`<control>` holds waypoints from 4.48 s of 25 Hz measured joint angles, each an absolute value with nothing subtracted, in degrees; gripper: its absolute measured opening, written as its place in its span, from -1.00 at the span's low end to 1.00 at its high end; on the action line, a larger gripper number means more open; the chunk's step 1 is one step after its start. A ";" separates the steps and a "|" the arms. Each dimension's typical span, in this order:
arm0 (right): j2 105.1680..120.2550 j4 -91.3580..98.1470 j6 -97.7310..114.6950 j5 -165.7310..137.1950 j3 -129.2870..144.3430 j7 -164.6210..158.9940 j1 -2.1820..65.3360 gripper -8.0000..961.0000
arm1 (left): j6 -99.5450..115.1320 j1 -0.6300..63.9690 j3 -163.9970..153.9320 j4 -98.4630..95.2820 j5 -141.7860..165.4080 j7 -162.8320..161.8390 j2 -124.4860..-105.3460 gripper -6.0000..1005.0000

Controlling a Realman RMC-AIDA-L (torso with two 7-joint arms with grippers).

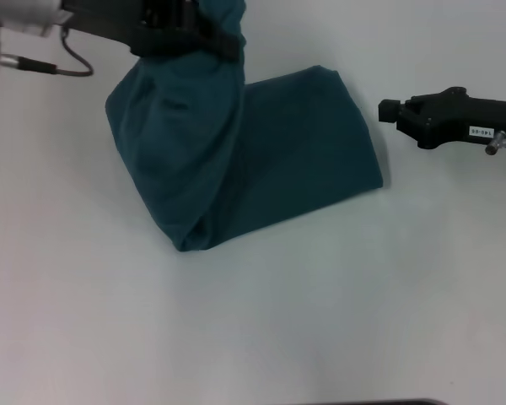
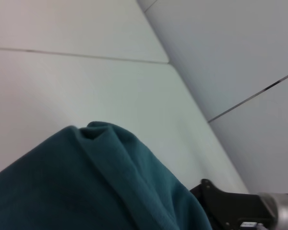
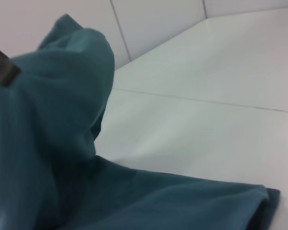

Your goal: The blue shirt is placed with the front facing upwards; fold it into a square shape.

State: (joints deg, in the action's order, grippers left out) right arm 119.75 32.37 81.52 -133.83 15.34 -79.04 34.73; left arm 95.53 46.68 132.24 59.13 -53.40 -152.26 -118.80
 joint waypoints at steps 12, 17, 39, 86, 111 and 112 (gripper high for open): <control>119.56 34.47 80.81 -133.32 14.95 -78.82 33.37 -0.87 | 87.22 49.70 122.07 56.49 -53.17 -157.24 -121.10 -0.84; 119.53 34.71 79.82 -133.32 15.05 -79.08 33.37 -0.86 | 85.64 51.23 120.88 55.19 -53.17 -157.28 -122.70 -0.84; 119.53 34.81 79.45 -131.27 15.31 -78.99 33.20 -0.84 | 75.09 55.00 117.01 47.55 -50.43 -161.29 -123.87 -0.72; 118.95 32.36 70.50 -114.86 12.86 -82.33 25.46 -0.80 | 81.03 35.91 126.09 56.76 -62.60 -124.65 -123.79 0.86; 119.44 29.46 82.02 -114.98 13.73 -76.28 24.84 0.04 | 73.42 40.09 122.43 42.23 -75.70 -104.66 -124.55 0.86; 119.44 29.46 82.02 -114.98 13.73 -76.28 24.84 0.04 | 71.04 40.35 121.40 41.88 -76.01 -104.67 -124.52 0.86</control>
State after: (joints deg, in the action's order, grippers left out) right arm 119.44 29.46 82.02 -114.98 13.73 -76.28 24.84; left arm 71.04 40.35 121.40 41.88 -76.01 -104.67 -124.52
